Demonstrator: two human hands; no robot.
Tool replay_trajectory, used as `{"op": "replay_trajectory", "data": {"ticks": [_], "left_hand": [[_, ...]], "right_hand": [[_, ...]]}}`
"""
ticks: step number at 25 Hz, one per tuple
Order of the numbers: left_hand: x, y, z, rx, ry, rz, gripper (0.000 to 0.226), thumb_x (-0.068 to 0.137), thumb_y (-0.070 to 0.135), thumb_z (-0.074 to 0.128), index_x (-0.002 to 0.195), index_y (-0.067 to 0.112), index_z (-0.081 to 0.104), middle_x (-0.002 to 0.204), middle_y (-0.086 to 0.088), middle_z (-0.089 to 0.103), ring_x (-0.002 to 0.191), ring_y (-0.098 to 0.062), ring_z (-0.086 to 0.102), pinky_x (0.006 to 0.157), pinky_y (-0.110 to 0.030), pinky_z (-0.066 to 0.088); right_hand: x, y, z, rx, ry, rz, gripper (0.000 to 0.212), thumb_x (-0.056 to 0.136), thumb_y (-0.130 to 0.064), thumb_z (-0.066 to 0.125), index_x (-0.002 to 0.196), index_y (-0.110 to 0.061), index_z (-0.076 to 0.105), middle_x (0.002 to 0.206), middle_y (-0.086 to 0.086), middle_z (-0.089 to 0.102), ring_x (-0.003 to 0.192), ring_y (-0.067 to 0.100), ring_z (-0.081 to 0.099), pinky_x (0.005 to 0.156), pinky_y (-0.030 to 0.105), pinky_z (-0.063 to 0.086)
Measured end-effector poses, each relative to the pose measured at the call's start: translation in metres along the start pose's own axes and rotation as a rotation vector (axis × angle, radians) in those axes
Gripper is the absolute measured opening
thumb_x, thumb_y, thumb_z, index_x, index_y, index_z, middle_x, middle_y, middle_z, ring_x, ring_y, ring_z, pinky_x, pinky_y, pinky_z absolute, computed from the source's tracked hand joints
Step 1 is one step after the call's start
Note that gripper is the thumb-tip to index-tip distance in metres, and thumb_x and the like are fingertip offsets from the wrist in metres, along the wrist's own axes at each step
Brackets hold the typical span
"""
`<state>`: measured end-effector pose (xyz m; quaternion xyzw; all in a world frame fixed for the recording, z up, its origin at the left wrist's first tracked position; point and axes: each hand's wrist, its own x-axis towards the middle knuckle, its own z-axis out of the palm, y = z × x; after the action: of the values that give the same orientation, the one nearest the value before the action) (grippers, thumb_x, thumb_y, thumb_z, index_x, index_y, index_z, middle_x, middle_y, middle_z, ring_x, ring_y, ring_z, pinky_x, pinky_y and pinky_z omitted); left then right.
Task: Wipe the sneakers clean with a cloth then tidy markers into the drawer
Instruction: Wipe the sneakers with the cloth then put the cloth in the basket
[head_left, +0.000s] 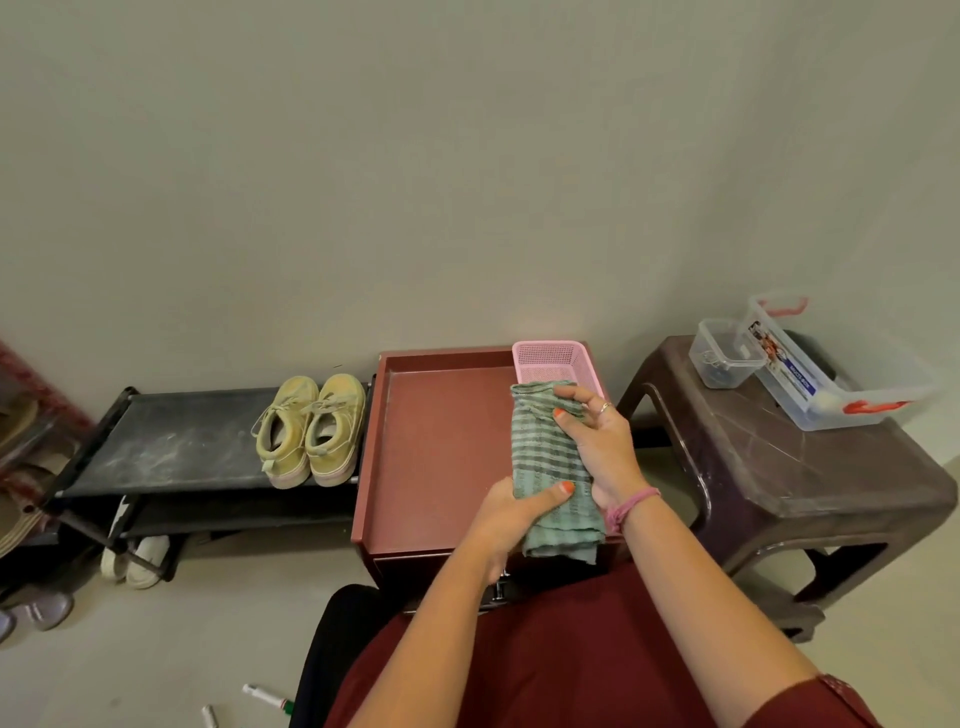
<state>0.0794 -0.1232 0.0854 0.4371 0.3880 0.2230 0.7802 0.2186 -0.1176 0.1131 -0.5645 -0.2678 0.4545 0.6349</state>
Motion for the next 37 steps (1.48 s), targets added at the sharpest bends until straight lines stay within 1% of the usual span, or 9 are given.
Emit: {"op": "replay_trajectory", "data": {"ticks": [7,11,13,16,20,25,30,33,37], "left_hand": [[0.040,-0.021,0.021,-0.177,0.180,-0.150,0.026,0.089,0.015,0.069,0.112,0.005,0.064,0.104,-0.009,0.074,0.087,-0.017,0.071,0.075,-0.026,0.058],[0.079,-0.013,0.031,-0.310,0.368,-0.042,0.037,0.089,0.005,0.067,0.121,0.003,0.049,0.108,-0.011,0.067,0.091,-0.016,0.069,0.077,-0.026,0.058],[0.104,-0.005,0.032,-0.293,0.483,0.042,0.042,0.088,0.001,0.066,0.118,0.015,0.039,0.107,-0.013,0.064,0.094,-0.018,0.068,0.074,-0.025,0.059],[0.146,0.001,0.032,-0.148,0.556,0.148,0.034,0.087,0.001,0.066,0.107,0.023,0.048,0.105,-0.010,0.065,0.088,-0.016,0.069,0.073,-0.029,0.059],[0.199,0.001,0.024,0.015,0.604,0.170,0.017,0.086,0.006,0.067,0.095,0.020,0.070,0.088,-0.003,0.071,0.074,-0.013,0.068,0.084,-0.042,0.058],[0.242,-0.006,0.010,0.257,0.591,0.122,0.035,0.084,0.019,0.066,0.117,0.010,0.069,0.115,-0.004,0.070,0.103,-0.019,0.067,0.095,-0.037,0.053],[0.261,-0.005,-0.005,0.625,0.417,-0.039,0.038,0.097,0.020,0.046,0.132,0.014,0.058,0.125,-0.003,0.065,0.046,-0.005,0.061,0.066,-0.013,0.049],[0.272,-0.003,-0.007,0.927,0.317,-0.130,0.035,0.098,0.021,0.038,0.119,0.013,0.065,0.104,-0.009,0.072,0.055,-0.018,0.064,0.060,-0.022,0.047],[0.285,0.000,-0.005,1.027,0.290,-0.261,0.038,0.097,0.026,0.034,0.114,0.005,0.061,0.078,-0.007,0.063,0.058,-0.019,0.057,0.046,-0.024,0.033]], "right_hand": [[0.077,0.023,-0.035,-0.001,0.273,0.223,0.022,0.085,0.003,0.063,0.095,-0.015,0.071,0.111,0.015,0.067,0.093,0.026,0.067,0.071,0.031,0.057],[0.131,0.012,-0.043,0.112,0.056,0.325,0.047,0.088,0.010,0.041,0.129,-0.010,0.053,0.116,0.016,0.061,0.090,0.024,0.064,0.068,0.031,0.054],[0.160,0.008,-0.049,0.026,-0.084,0.347,0.063,0.087,0.015,0.033,0.137,-0.021,0.045,0.117,0.010,0.059,0.093,0.020,0.062,0.066,0.030,0.055],[0.204,0.014,-0.054,-0.186,-0.195,0.302,0.075,0.088,0.021,0.032,0.139,-0.035,0.033,0.114,-0.006,0.053,0.096,0.013,0.058,0.066,0.024,0.055],[0.255,0.040,-0.049,-0.362,-0.054,0.175,0.057,0.083,0.025,0.036,0.116,-0.017,0.057,0.113,0.012,0.058,0.107,0.029,0.060,0.080,0.033,0.055],[0.295,0.078,-0.045,-0.417,0.073,0.186,0.052,0.086,0.019,0.030,0.101,-0.016,0.066,0.109,0.016,0.065,0.098,0.027,0.064,0.080,0.035,0.056],[0.318,0.104,-0.049,-0.494,0.011,0.276,0.053,0.088,0.015,0.030,0.123,-0.015,0.056,0.117,0.013,0.061,0.100,0.025,0.061,0.079,0.033,0.053],[0.323,0.116,-0.054,-0.794,-0.010,0.241,0.053,0.087,0.013,0.038,0.134,-0.008,0.048,0.131,0.013,0.050,0.114,0.026,0.052,0.089,0.027,0.045],[0.329,0.122,-0.056,-1.142,-0.147,0.156,0.061,0.085,0.011,0.046,0.143,-0.007,0.037,0.150,0.013,0.025,0.134,0.029,0.035,0.109,0.026,0.025]]}}
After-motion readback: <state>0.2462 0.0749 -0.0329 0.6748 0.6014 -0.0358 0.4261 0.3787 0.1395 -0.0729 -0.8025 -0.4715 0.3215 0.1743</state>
